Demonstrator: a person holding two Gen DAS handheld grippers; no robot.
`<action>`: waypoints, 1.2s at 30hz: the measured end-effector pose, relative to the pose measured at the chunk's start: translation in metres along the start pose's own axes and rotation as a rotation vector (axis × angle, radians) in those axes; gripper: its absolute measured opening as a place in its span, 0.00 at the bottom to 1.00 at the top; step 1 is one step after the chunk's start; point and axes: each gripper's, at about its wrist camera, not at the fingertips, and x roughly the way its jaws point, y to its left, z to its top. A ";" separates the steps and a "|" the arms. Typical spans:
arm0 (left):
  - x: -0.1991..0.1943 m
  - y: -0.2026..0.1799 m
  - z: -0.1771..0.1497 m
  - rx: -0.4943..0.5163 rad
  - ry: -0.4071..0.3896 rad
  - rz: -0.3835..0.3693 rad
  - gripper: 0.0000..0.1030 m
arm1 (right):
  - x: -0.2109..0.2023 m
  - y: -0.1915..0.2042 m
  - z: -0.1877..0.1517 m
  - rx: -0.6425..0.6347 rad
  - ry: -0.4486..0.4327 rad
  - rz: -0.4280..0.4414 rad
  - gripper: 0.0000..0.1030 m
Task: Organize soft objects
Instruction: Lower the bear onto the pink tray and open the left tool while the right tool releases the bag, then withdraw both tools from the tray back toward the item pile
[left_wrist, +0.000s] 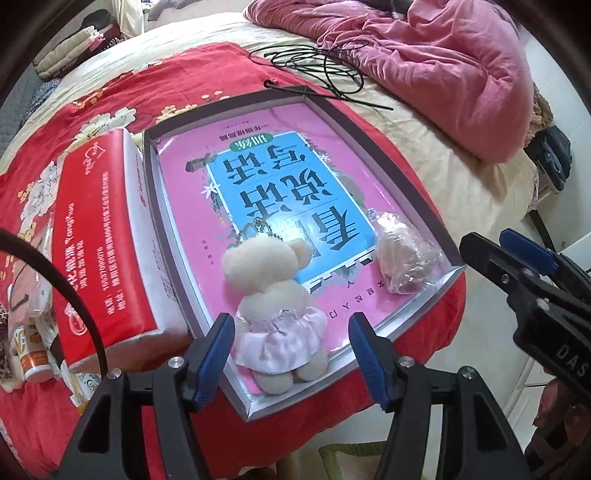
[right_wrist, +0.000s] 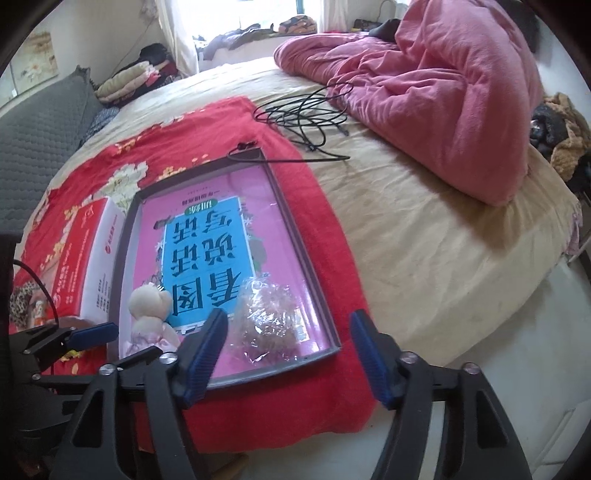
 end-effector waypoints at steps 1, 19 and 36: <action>-0.003 -0.001 -0.001 0.001 -0.004 -0.002 0.63 | -0.002 -0.001 0.001 0.001 0.000 -0.002 0.69; -0.080 0.029 -0.026 -0.056 -0.117 0.035 0.76 | -0.038 0.035 0.015 -0.047 -0.052 0.001 0.69; -0.128 0.092 -0.056 -0.171 -0.175 0.062 0.77 | -0.076 0.104 0.018 -0.142 -0.108 0.018 0.69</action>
